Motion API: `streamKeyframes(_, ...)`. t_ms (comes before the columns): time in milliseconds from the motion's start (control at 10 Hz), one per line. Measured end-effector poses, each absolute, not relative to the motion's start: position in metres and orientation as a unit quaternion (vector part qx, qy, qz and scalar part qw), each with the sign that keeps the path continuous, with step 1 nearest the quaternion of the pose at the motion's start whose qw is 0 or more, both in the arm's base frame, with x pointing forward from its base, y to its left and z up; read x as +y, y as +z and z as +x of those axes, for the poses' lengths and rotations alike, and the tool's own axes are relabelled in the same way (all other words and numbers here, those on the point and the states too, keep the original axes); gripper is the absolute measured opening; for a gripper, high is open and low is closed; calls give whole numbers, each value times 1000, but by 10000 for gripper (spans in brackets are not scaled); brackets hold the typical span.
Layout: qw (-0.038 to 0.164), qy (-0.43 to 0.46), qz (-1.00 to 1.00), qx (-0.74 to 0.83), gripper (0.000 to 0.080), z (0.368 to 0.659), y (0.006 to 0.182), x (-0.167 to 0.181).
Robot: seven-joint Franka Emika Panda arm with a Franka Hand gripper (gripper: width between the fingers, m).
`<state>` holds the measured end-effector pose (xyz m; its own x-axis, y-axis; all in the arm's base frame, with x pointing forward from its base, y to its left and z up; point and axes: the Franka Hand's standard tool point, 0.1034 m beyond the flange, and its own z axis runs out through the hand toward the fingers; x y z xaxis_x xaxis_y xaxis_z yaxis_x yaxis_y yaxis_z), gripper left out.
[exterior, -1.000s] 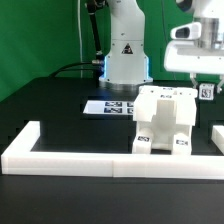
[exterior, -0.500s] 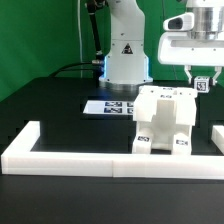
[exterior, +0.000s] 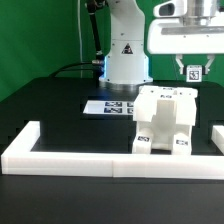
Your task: Assemble chair
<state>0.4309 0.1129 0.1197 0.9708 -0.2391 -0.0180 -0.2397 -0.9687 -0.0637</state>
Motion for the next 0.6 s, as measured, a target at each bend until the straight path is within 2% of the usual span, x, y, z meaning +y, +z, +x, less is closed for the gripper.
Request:
streamKeyframes(400, 31, 7, -992, 120, 288, 428, 118, 114)
streamKeyframes(600, 28, -6, -999, 44, 288, 451, 127, 92)
